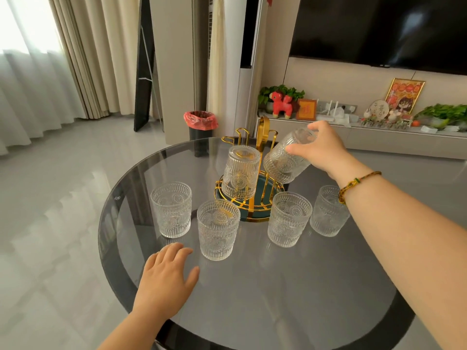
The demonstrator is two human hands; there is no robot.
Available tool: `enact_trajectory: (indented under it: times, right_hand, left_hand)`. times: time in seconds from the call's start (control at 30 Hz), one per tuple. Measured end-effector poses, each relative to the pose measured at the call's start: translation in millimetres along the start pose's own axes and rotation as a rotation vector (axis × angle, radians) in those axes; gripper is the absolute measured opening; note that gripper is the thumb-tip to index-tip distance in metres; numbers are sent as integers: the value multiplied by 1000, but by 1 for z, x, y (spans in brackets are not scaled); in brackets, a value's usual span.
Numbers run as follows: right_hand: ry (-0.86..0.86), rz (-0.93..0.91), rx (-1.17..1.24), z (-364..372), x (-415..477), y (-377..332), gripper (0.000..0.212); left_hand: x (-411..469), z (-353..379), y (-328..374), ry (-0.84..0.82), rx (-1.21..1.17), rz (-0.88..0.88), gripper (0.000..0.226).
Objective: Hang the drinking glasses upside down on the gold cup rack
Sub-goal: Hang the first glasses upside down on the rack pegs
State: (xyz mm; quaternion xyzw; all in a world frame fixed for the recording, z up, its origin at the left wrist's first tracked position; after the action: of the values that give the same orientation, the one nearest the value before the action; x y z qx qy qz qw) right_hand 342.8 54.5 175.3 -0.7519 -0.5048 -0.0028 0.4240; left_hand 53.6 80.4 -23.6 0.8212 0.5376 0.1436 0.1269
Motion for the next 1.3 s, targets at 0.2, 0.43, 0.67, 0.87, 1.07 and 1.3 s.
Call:
enact_trajectory:
  times: [0.2, 0.43, 0.67, 0.87, 1.07, 1.3]
  right_hand:
    - [-117, -53, -113, 29, 9, 0, 78]
    - [-197, -39, -168, 47, 7, 9, 70]
    - [-211, -34, -171, 54, 5, 11, 70]
    - [-239, -48, -191, 61, 6, 10, 65]
    - [-243, -47, -192, 64, 5, 15, 61]
    - [-232, -49, -167, 63, 3, 17, 64]
  left_hand:
    - [-1, -3, 0, 26, -43, -2, 46]
    - [-1, -7, 2, 17, -31, -24, 48]
    - [-2, -13, 7, 17, 17, -21, 61]
    - [-3, -15, 6, -6, 36, -50, 59]
    - [-3, -16, 7, 16, 44, -40, 58]
    - [-2, -17, 7, 31, 48, -27, 60]
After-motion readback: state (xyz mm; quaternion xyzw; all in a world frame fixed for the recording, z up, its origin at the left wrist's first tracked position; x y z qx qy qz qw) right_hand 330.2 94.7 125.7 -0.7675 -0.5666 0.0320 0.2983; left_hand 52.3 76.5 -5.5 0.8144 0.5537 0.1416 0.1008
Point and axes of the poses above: each hand's wrist, its own x-axis towards the middle knuckle, its own z-axis out of the palm, y = z × x, the point moved 6 cm from there along x, towards the middle knuckle, and after that the axes turned 9 degrees about -z, right-handed, at the moved point
